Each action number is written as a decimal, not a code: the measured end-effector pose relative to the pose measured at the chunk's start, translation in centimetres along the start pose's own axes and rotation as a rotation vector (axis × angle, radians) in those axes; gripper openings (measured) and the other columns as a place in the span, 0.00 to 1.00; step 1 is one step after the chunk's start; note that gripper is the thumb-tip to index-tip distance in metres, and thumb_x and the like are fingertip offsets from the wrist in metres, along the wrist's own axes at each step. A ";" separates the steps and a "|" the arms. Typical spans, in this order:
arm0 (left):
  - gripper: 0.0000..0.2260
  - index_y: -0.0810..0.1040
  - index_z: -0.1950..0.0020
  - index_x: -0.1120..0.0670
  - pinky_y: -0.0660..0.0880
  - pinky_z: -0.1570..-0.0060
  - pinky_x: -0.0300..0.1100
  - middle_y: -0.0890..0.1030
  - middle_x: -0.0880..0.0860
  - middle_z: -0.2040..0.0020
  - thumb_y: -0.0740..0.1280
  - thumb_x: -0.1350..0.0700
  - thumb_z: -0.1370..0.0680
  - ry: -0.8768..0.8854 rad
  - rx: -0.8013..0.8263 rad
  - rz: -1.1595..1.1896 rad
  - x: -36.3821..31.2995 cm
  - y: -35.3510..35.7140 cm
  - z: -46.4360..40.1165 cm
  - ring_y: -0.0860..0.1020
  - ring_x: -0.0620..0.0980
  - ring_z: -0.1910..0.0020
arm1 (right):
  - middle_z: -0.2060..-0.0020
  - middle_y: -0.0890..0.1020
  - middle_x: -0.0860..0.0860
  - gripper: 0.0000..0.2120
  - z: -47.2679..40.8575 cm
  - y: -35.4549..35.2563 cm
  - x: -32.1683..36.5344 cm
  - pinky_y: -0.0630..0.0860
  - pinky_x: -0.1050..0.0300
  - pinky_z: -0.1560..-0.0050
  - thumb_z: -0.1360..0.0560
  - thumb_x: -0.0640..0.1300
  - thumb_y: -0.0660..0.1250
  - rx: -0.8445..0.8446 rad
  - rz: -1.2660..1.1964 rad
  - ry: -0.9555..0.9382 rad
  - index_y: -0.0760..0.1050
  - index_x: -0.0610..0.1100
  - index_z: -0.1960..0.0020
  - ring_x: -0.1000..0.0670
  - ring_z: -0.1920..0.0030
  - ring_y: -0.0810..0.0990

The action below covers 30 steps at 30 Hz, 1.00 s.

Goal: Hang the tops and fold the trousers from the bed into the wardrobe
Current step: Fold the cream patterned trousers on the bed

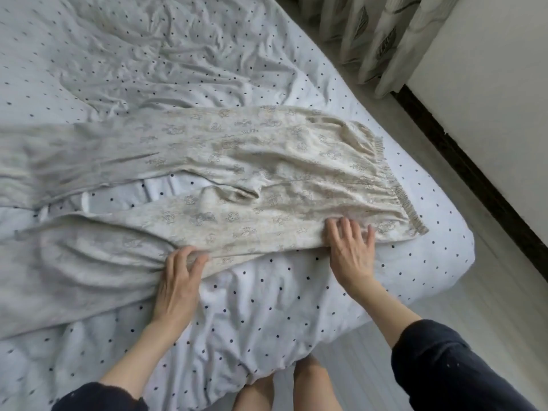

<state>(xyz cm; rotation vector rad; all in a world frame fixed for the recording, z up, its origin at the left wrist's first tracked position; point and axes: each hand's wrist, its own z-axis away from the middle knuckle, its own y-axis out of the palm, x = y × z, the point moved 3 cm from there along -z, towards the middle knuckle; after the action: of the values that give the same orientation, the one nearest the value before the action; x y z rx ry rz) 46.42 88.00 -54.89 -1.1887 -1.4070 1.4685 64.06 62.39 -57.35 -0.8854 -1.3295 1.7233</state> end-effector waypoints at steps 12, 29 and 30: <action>0.11 0.72 0.54 0.53 0.69 0.54 0.44 0.72 0.51 0.50 0.55 0.59 0.32 0.108 -0.010 0.182 3.5 -1.7 2.4 0.71 0.51 0.51 | 0.43 0.76 0.42 0.26 2.8 -0.5 8.3 0.64 0.36 0.40 0.43 0.41 0.77 -0.147 0.007 -0.205 0.72 0.44 0.48 0.41 0.45 0.76; 0.07 0.79 0.48 0.63 0.71 0.51 0.43 0.81 0.60 0.51 0.63 0.64 0.23 -0.327 -0.326 0.561 6.5 -9.5 -18.9 0.78 0.56 0.51 | 0.50 0.75 0.41 0.08 -10.8 -8.6 2.0 0.63 0.46 0.49 0.25 0.37 0.59 -0.153 -0.246 0.229 0.73 0.38 0.47 0.40 0.48 0.72; 0.07 0.79 0.48 0.62 0.72 0.51 0.45 0.81 0.59 0.52 0.64 0.63 0.22 -0.350 -0.326 0.567 6.6 -9.2 -20.1 0.78 0.56 0.51 | 0.50 0.76 0.41 0.08 -12.0 -9.0 1.6 0.63 0.48 0.52 0.24 0.37 0.57 -0.150 -0.287 0.248 0.72 0.38 0.47 0.39 0.48 0.73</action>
<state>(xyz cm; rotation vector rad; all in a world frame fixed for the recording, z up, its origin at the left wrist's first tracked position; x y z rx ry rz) 63.24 100.82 -45.60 -1.6959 -1.6735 1.9580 75.22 70.53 -51.28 -0.9090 -1.3559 1.2649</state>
